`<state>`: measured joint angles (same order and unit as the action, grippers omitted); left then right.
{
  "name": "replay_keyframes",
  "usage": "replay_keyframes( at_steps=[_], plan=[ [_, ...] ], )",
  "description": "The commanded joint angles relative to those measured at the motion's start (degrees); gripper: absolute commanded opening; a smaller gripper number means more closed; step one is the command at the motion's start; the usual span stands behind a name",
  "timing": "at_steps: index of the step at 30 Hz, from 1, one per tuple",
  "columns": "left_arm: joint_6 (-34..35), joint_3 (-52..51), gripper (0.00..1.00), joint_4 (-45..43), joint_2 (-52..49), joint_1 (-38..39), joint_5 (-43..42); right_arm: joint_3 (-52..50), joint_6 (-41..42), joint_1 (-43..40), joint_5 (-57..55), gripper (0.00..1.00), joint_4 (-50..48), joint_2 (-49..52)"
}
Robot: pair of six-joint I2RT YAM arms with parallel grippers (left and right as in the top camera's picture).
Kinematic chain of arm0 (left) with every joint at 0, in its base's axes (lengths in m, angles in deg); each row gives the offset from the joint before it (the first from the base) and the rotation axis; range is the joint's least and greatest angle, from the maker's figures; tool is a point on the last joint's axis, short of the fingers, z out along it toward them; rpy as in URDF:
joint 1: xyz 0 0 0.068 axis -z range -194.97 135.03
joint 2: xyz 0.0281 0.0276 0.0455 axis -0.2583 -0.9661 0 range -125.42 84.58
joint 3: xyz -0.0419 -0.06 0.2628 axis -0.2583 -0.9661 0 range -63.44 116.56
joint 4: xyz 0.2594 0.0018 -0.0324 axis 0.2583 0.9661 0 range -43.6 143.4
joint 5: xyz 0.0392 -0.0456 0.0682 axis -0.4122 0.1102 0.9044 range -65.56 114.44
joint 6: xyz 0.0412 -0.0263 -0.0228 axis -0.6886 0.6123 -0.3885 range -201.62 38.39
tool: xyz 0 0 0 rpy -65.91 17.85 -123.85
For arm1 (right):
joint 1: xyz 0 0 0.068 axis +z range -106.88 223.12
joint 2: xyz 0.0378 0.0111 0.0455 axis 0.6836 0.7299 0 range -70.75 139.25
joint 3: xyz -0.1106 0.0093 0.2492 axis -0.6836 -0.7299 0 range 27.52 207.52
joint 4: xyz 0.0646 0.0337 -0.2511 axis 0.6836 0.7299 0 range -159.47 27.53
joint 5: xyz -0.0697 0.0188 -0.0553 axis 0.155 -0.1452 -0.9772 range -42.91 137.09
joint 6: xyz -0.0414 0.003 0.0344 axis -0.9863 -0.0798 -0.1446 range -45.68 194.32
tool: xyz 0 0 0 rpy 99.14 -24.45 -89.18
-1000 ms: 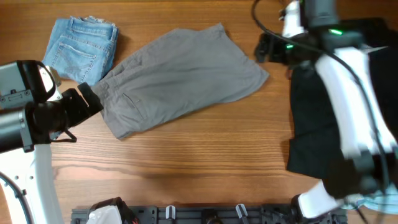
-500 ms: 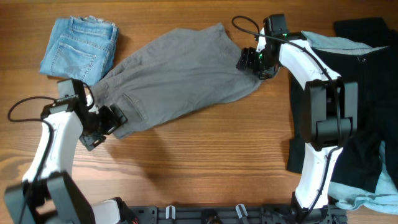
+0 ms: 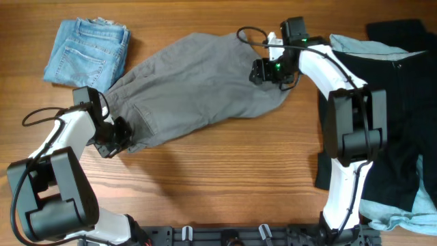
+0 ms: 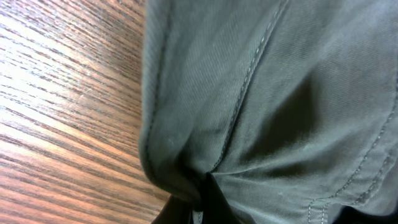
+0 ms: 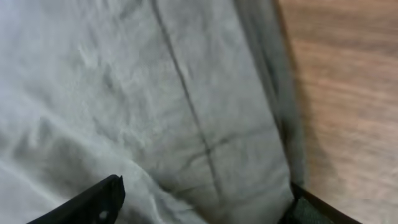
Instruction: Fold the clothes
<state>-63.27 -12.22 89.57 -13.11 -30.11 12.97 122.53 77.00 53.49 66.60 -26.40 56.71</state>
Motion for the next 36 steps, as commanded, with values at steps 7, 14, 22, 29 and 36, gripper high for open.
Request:
replay_keyframes(
  at_steps=[7, 14, 22, 29, 36],
  plan=[
    [-1.84, 3.78, 0.04, 3.23, -1.95, 0.24, 11.08, -4.68, 9.6, -2.64, -15.45, 0.04, 12.63, -1.44],
    [-4.0, 10.6, 0.48, 13.55, -1.53, 0.24, 12.44, -4.61, 15.52, -4.79, -16.59, 0.65, 27.17, -6.54],
    [-4.24, 23.17, 0.73, 23.74, 1.29, 0.24, 12.35, -0.63, 6.32, -7.32, 4.72, 0.76, -1.92, -9.38],
    [-4.46, 26.47, 0.71, 17.88, 2.16, 0.24, 10.88, -0.9, 7.74, -6.99, 5.88, 0.6, -8.57, -3.15],
    [-4.42, 26.47, 0.84, 17.73, 2.16, 0.24, 10.88, -0.94, 3.28, -6.21, 9.73, 0.07, -7.67, -1.36]
  ],
)
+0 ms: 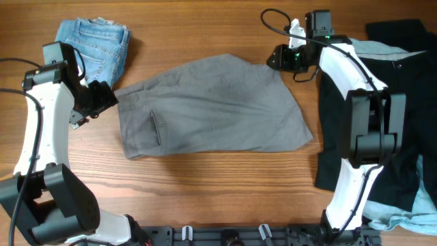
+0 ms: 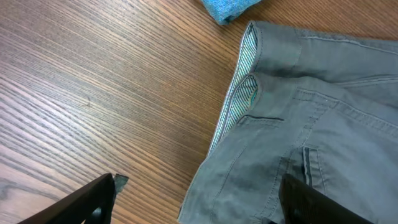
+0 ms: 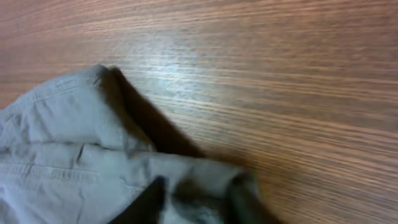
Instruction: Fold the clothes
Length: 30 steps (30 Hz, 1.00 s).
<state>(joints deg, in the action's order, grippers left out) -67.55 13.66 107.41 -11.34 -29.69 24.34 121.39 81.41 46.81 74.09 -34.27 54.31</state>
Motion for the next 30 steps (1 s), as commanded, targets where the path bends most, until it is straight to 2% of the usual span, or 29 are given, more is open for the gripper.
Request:
replay_keyframes(
  at_steps=[1, 6, 8, 12, 15, 17, 20, 22, 26, 30],
  plan=[
    [-0.13, 0.59, 0.84, -0.04, 0.39, -0.17, -0.48, 0.2, -1.05, 0.17, 2.23, 0.04, 0.17, 0.7],
    [-0.15, 0.52, 0.93, -0.04, 0.33, -0.17, -0.57, 0.26, -0.87, -2.62, 6.54, 0.04, 0.22, -4.28],
    [-0.61, 0.46, 0.93, -1.09, 0.2, -0.17, -2.91, 0.26, -0.94, -2.62, 6.54, 0.04, 0.37, -5.51],
    [-1.68, -3.89, 0.81, -10.14, 0.11, -0.17, -3.58, 0.26, -0.9, -2.43, 6.54, 0.04, 0.44, -5.57],
    [-3.61, -9.03, 0.65, -19.43, -1.75, -0.17, -9.99, 0.26, -0.92, -2.4, 6.49, 0.04, 0.37, -5.57],
    [-5.01, -9.77, 0.63, -22.56, -4.61, -0.17, -10.82, 0.26, -0.92, -2.43, 6.49, 0.04, 0.13, -5.57],
    [-7.89, -9.77, 0.65, -26.23, -10.03, -0.17, -16.92, 0.26, -0.9, -2.43, 6.49, 0.04, 0.0, -5.57],
    [-7.91, -9.77, 0.58, -28.09, -12.28, -0.24, -16.79, 0.26, -0.94, -2.43, 6.49, 0.04, 0.04, -5.57],
    [-7.89, -9.77, 0.52, -33.27, -12.63, -0.28, -16.76, 0.26, -0.92, -2.43, 6.49, 0.04, 0.09, -5.57],
    [-7.65, -9.77, 0.41, -35.12, -12.63, -0.28, -14.6, 0.26, -0.92, -2.43, 6.49, 0.04, 0.09, -5.57]
  ],
)
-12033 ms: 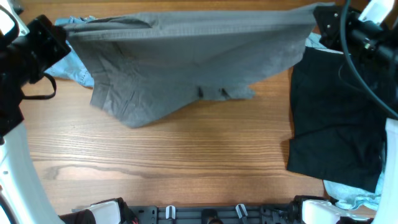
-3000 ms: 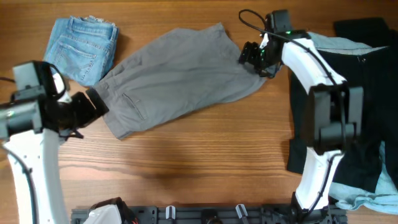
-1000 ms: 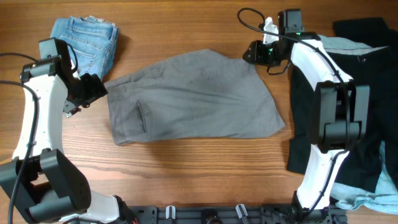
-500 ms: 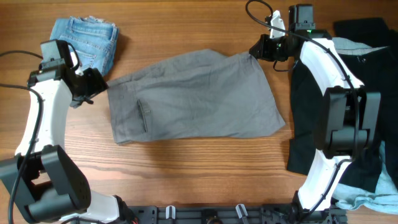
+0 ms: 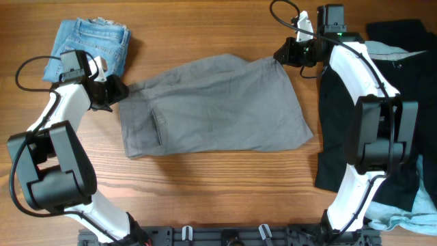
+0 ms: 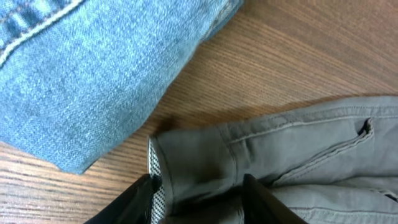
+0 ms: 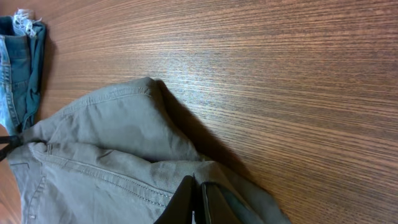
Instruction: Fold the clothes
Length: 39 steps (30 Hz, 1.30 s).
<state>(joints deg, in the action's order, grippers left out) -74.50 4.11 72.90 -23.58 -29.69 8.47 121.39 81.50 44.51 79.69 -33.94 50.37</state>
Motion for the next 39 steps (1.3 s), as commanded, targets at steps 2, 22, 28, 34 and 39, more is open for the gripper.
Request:
replay_keyframes(
  at_steps=[2, 22, 28, 34, 39],
  plan=[
    [-0.68, -0.22, 0.23, -0.87, -0.39, -0.28, 2.08, 0.26, -1.03, -0.13, 0.9, 0.04, -0.28, -1.64],
    [2.1, -0.22, 0.51, 6.78, 4.09, -4.26, -6.23, 0.13, 1.77, -0.35, -14.19, 0.93, 4.33, -4.11],
    [2.12, -0.22, 0.67, 6.93, 2.03, -1.64, -4.81, 0.13, 1.77, -0.22, -7.32, 0.71, -4.72, 6.03],
    [2.1, -0.22, 0.72, 6.93, 0.46, 0.66, -4.79, 0.13, -1.09, -0.24, -6.67, 0.71, -5.22, 8.81],
    [2.32, -0.22, 0.73, 7.41, -2.34, 0.74, -5.27, 0.26, -2.69, -1.9, 1.88, 0.04, -5.31, 6.51]
  ],
)
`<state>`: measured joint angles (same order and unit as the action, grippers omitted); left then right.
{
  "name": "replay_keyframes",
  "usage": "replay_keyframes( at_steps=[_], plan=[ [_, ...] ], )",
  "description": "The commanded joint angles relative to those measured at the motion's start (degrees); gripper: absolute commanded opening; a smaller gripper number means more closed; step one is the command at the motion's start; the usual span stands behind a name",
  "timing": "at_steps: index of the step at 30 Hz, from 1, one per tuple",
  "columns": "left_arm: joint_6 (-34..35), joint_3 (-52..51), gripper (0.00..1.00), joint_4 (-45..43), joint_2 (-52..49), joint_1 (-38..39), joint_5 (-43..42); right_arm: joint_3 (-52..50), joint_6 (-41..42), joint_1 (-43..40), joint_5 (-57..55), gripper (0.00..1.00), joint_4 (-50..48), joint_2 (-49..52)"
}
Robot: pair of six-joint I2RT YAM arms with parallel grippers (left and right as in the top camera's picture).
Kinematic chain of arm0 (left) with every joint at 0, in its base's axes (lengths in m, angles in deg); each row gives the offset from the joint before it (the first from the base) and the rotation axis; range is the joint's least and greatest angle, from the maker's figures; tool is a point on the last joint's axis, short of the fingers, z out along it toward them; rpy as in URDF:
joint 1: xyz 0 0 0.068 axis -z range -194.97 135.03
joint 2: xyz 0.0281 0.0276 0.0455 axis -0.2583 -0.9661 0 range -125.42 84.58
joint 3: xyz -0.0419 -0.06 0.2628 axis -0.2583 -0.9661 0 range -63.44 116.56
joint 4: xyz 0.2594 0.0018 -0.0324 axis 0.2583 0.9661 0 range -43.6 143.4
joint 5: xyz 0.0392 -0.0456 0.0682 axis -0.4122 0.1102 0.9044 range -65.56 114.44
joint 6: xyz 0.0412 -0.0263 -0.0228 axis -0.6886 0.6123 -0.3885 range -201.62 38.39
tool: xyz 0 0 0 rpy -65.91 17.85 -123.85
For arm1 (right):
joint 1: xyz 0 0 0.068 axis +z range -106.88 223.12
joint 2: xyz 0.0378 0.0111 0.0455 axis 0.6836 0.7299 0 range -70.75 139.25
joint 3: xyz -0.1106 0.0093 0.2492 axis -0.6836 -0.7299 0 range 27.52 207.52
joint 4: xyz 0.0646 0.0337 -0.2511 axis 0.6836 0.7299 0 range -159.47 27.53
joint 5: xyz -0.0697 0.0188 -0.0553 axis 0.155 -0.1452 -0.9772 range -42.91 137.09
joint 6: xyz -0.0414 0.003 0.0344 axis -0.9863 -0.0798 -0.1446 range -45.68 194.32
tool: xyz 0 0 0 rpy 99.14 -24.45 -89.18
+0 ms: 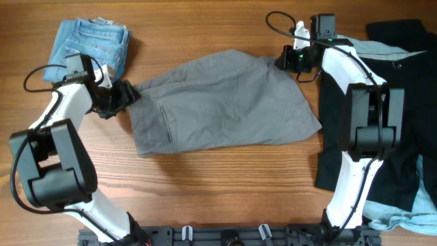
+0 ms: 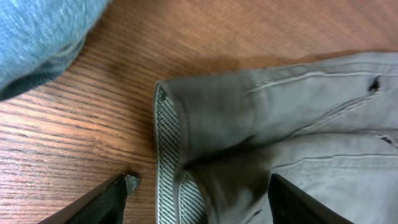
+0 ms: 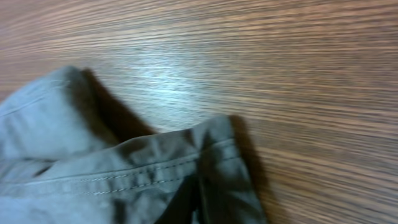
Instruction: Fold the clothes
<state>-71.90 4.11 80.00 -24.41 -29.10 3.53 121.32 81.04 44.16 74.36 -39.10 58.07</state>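
Note:
Grey shorts (image 1: pixel 225 102) lie spread flat across the middle of the table, waistband to the left. My left gripper (image 1: pixel 113 99) is at the waistband's upper left corner. In the left wrist view it (image 2: pixel 214 202) is open, its fingers wide apart on either side of the waistband and its striped lining (image 2: pixel 166 162). My right gripper (image 1: pixel 290 60) is at the shorts' upper right corner. The right wrist view shows it (image 3: pixel 198 200) shut on the hem of the grey cloth (image 3: pixel 93 155).
Folded blue jeans (image 1: pixel 89 48) lie at the back left, just beyond my left gripper. A black garment (image 1: pixel 399 109) and a light blue one (image 1: pixel 355 44) are piled along the right side, under my right arm.
My left gripper was shut on the waistband corner and is now open around it. The shorts lie a little further right. My right gripper keeps its hold on the upper right corner.
The shorts first lay slanted and rumpled, my left gripper shut on the lower left part and my right open over the right end. Then they lay flat, left gripper open beside the waistband, right shut on the corner. The left then gripped the waistband and has now let go.

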Motion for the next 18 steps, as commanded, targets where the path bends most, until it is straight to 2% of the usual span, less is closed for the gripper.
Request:
replay_keyframes(
  at_steps=[1, 5, 8, 9, 10, 11, 12, 13, 14, 15, 16, 18],
  plan=[
    [-0.28, -0.22, 0.73, 0.28, -1.51, 0.15, -0.59, 0.33, -2.1, -2.12, 8.07, 0.04, -0.04, -2.21],
    [-0.26, -0.22, 0.76, -0.55, -1.51, 0.15, -3.13, 0.33, -2.1, -3.21, 8.83, 0.04, 1.46, -6.29],
    [1.03, -0.22, 0.72, -3.67, -1.51, 0.13, -4.22, 0.33, -2.1, -3.21, 8.81, 0.04, 3.15, -6.45],
    [1.05, -0.22, 0.64, -4.35, -1.51, 0.15, -4.15, 0.33, -2.1, -3.21, 8.81, 0.04, 3.32, -6.45],
    [1.05, -0.22, 0.47, -4.96, -1.51, 0.13, -4.04, 0.33, -2.1, -3.21, 8.61, 0.04, 3.39, -6.45],
    [1.11, -0.22, 0.34, -5.16, -1.51, 0.13, -3.91, 0.33, -2.08, -3.21, 8.33, 0.04, 3.39, -6.45],
    [2.95, -0.22, 0.15, -5.4, -1.51, 0.15, -3.96, 0.33, -2.03, -3.21, 7.21, 0.11, 3.41, -6.45],
    [4.35, -0.22, 0.1, -5.18, -1.49, 0.09, -4.0, 0.33, -2.05, -3.15, 4.87, 0.2, 3.54, -6.43],
    [5.4, -0.2, 0.11, -4.96, -1.49, -0.11, -4.44, 0.31, -2.05, -3.15, 2.89, 0.24, 3.65, -6.43],
    [6.03, -0.2, 0.12, -4.74, -1.46, -0.37, -5.22, 0.31, -2.05, -3.15, 1.38, 0.27, 3.78, -6.43],
    [6.03, -0.2, 0.04, -4.46, -1.38, -0.81, -6.36, 0.31, -2.1, -3.15, 0.94, 0.28, 3.8, -6.43],
    [6.21, -0.15, 0.04, -4.17, -1.27, -1.99, -8.11, 0.31, -2.08, -3.15, 0.96, 0.31, 3.58, -6.43]
  ],
)
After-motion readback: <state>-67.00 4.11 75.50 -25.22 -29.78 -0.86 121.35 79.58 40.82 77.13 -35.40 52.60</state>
